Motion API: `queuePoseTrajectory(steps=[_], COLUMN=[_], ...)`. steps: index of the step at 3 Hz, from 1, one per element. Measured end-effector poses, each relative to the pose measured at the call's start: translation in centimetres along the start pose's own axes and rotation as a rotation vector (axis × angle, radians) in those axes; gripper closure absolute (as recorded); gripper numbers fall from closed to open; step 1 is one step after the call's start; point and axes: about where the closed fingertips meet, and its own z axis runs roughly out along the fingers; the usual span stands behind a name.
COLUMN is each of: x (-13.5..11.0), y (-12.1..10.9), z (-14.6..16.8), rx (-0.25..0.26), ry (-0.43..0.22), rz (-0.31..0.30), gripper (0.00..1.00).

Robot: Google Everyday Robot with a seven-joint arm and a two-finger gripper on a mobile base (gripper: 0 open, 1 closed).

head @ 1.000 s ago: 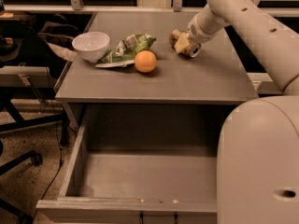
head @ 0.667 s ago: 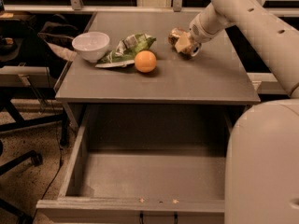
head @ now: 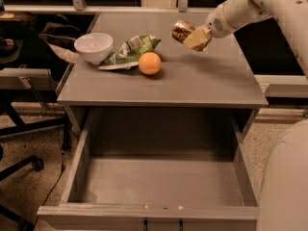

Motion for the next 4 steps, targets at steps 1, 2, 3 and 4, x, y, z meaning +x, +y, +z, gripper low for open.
queuePoseTrajectory(steps=[1,2,3,4], x=[0.1,4.2,4.2,5.1], y=[1.8,4.1,4.1,6.3], z=[-4.6,-10.3,-10.2,-10.6], rx=[-0.072,-0.110,-0.112,-0.127], ry=[-0.049,-0.087,-0.085,-0.093], rz=[-0.111,-0.137,-0.134,-0.136], gripper=[1.00,1.00,1.00,1.00])
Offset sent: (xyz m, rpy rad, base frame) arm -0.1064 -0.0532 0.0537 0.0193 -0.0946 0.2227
